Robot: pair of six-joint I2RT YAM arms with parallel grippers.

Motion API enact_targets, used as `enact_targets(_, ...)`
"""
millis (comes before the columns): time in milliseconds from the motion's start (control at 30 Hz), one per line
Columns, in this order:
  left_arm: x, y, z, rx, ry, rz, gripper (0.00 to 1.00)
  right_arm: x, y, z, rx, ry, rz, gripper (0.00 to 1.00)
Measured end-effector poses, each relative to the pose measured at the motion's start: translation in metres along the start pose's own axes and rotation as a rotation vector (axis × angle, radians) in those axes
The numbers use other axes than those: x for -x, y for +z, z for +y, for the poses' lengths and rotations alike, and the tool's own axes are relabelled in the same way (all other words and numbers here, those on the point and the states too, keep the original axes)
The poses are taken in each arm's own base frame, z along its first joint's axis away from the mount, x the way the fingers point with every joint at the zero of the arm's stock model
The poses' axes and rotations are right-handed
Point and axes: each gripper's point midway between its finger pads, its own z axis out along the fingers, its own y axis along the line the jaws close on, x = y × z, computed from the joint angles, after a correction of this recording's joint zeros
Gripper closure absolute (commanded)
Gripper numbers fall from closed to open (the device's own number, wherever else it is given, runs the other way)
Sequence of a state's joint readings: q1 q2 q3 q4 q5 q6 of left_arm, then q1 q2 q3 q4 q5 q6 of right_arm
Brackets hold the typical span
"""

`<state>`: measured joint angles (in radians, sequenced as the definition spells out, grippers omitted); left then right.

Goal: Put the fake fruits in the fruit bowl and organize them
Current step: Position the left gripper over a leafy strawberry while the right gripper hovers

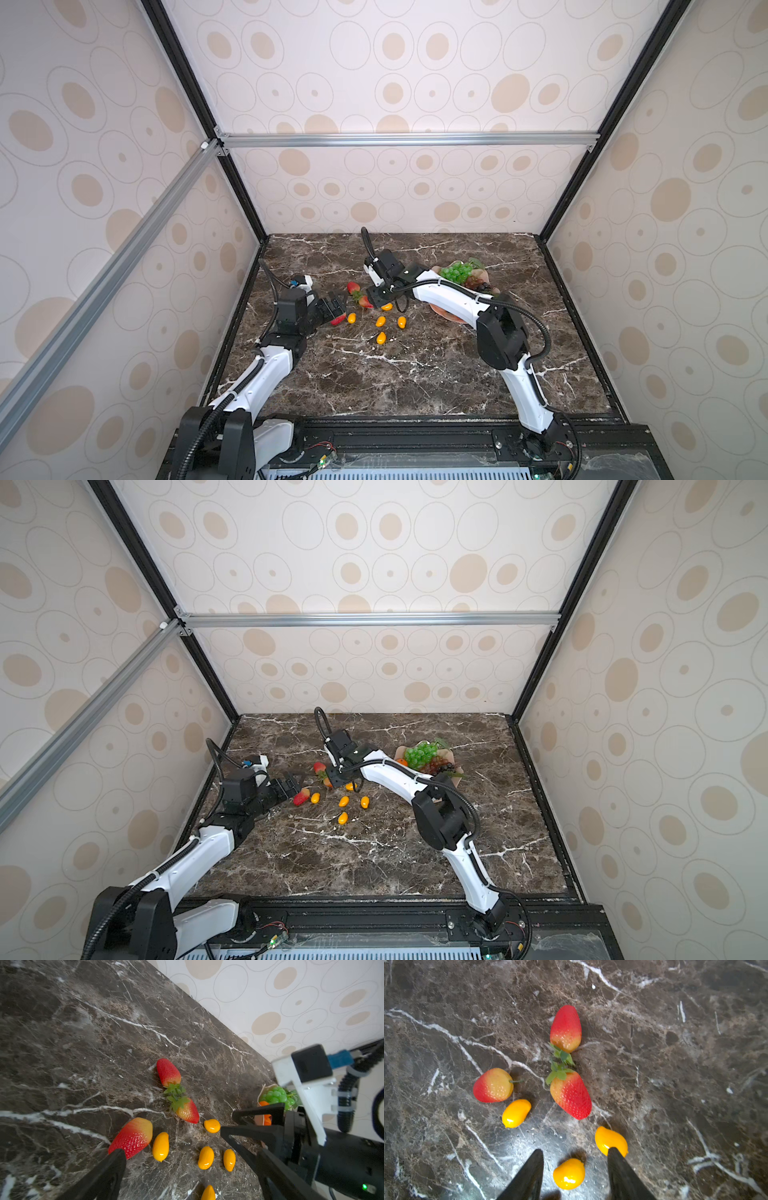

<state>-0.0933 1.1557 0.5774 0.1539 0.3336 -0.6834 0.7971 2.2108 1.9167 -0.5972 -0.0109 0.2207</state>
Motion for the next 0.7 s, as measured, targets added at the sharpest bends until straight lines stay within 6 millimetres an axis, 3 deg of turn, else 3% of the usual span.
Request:
enact_targets(167, 0.007, 0.021, 0.000, 0.020, 0.008, 0.040, 0.28, -0.005, -0.039, -0.003, -0.004, 0.022, -0.048, 0.47)
enact_targets(433, -0.014, 0.059, 0.001, 0.040, 0.000, 0.174, 0.50, -0.006, -0.114, 0.000, 0.053, 0.041, -0.198, 0.47)
enact_targets(533, -0.015, 0.070, -0.006, 0.055, 0.027, 0.203, 0.54, -0.013, -0.123, -0.002, 0.062, 0.048, -0.211, 0.47)
enact_targets(700, -0.019, 0.086, -0.021, 0.057, 0.070, 0.234, 0.60, -0.027, -0.119, -0.011, 0.057, 0.086, -0.189, 0.48)
